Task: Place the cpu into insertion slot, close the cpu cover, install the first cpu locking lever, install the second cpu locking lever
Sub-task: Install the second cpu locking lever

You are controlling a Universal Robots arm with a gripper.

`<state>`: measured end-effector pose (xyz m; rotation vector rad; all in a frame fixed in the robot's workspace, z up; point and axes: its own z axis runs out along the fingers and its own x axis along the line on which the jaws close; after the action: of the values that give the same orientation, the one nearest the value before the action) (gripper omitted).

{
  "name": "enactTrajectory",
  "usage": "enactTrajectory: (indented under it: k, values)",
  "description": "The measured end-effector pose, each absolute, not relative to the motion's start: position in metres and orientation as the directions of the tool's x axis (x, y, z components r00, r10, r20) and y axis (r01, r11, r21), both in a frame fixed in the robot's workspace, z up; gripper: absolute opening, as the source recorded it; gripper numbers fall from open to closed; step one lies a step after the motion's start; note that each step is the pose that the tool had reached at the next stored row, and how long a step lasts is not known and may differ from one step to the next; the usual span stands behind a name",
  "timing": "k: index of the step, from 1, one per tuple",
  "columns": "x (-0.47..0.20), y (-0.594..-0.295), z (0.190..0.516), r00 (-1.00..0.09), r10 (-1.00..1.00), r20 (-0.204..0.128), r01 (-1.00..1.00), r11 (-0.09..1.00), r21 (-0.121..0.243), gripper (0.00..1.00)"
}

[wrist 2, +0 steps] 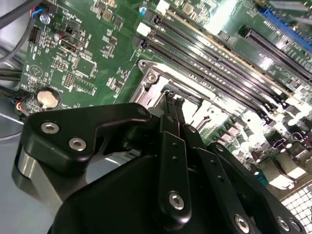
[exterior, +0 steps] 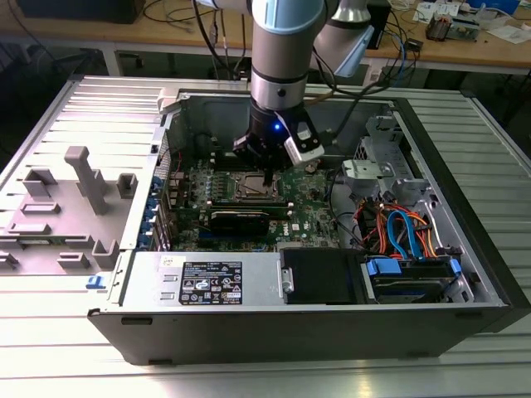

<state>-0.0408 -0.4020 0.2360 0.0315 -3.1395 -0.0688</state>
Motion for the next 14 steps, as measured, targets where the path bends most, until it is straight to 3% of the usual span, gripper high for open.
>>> enactTrajectory:
  k: [14]
  values:
    - [-0.063, -0.425, 0.241, -1.0, -0.02, 0.001, -0.02, 0.999, 0.044, 0.11]
